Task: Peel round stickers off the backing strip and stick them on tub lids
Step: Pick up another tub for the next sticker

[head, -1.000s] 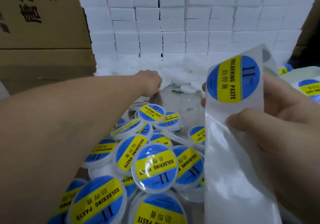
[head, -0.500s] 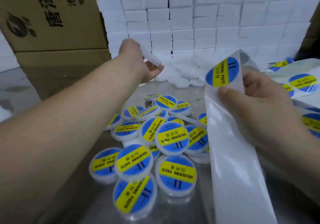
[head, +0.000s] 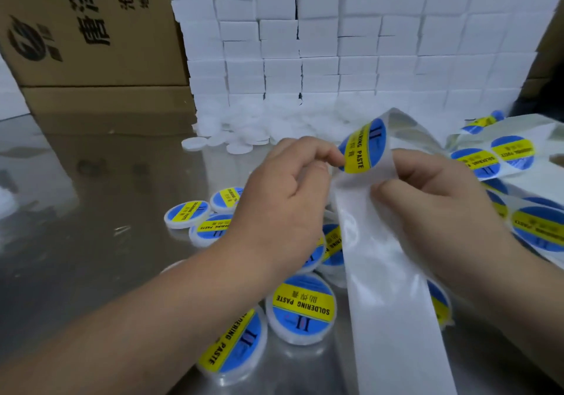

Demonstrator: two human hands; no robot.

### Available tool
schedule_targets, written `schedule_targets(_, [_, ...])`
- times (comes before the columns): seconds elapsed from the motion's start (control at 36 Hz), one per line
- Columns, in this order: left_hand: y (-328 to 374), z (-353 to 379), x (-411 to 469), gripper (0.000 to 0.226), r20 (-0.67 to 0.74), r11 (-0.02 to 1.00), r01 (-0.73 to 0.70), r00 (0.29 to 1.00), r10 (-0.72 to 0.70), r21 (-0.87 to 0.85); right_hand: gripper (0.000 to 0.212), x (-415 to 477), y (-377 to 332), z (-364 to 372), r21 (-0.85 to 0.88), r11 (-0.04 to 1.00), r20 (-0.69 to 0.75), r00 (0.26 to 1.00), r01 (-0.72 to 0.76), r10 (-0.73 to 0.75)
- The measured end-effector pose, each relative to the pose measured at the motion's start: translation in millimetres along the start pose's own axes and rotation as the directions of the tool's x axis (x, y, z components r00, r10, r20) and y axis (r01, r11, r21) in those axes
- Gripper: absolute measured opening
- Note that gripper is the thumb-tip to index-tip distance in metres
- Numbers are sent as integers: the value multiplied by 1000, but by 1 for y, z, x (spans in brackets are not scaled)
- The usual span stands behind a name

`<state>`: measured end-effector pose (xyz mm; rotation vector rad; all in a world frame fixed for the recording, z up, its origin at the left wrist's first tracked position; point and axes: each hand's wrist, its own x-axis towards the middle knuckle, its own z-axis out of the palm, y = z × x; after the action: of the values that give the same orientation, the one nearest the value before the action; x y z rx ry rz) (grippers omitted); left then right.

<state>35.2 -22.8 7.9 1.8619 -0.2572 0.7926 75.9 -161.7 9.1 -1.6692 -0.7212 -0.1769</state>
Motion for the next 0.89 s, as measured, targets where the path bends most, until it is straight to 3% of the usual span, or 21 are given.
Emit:
schedule_targets(0.08, [1, -2, -1, 17, -26, 975, -126, 991, 133, 183, 19, -2, -3, 2, -69, 995, 31, 997, 75, -73])
schedule_targets(0.17, [1, -4, -1, 5, -17, 930, -164, 984, 179, 328, 18, -3, -3, 3, -117, 984, 68, 990, 131, -124])
schedule_targets(0.33, [2, -6, -2, 32, 59, 902, -209, 978, 202, 377, 38, -3, -3, 0, -213, 957, 126, 977, 194, -170])
schedule_targets(0.44, [3, -9, -1, 16, 78, 906, -202, 979, 186, 373, 30, -2, -6, 2, -270, 934, 167, 967, 234, -194])
schedule_targets(0.56, [2, -11, 2, 9, 36, 928, -79, 997, 71, 363, 30, -1, -5, 2, -263, 933, 154, 965, 248, -213])
schedule_targets(0.64, [1, -15, 8, 17, -93, 969, 75, 994, -55, 237, 27, -1, -2, 1, -259, 937, 119, 970, 235, -210])
schedule_targets(0.81, [-6, -29, 26, 31, -386, 952, 300, 872, -302, -67, 38, 2, 2, -1, -179, 975, -3, 991, 130, -133])
schedule_targets(0.89, [-9, -31, 27, 33, -398, 944, 325, 861, -317, -51, 47, 8, 2, -3, -211, 973, -195, 971, 97, -140])
